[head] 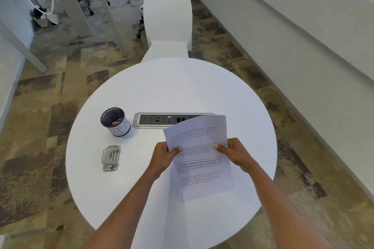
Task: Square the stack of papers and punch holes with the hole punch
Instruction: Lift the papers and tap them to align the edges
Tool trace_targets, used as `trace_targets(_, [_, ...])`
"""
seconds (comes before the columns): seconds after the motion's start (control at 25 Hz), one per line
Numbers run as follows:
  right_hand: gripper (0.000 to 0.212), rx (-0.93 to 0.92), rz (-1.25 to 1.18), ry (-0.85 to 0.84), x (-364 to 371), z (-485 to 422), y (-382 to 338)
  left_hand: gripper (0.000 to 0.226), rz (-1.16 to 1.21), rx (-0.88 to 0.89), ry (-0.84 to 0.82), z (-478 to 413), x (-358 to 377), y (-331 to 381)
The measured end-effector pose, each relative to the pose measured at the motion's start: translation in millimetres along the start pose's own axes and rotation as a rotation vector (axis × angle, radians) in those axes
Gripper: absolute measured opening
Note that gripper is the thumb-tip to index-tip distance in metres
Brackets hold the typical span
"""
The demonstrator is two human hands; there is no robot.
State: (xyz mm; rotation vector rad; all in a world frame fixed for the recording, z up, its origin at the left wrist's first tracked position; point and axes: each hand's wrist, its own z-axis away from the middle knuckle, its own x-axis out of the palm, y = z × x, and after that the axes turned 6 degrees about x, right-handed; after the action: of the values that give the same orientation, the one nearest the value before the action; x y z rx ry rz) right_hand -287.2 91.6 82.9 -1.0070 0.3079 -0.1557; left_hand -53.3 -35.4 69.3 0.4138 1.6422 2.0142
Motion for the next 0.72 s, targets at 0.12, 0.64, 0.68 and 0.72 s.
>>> trace_targets(0.12, [0.019, -0.009, -0.04, 0.015, -6, 3, -14, 0.013, 0.107, 0.014, 0.017, -2, 1, 11])
trace_targets(0.64, [0.066, -0.143, 0.126, 0.228, -68, 20, -58, 0.007, -0.534, 0.204, -0.321, -24, -26, 80])
trace_targets(0.68, [0.057, -0.128, 0.256, 0.107, -71, 18, -63, 0.008, -0.599, 0.213, -0.365, -26, -26, 84])
trace_targets(0.72, [0.044, -0.09, 0.343, -0.015, -70, 17, -66, 0.008, -0.639, 0.219, -0.419, -27, -25, 88])
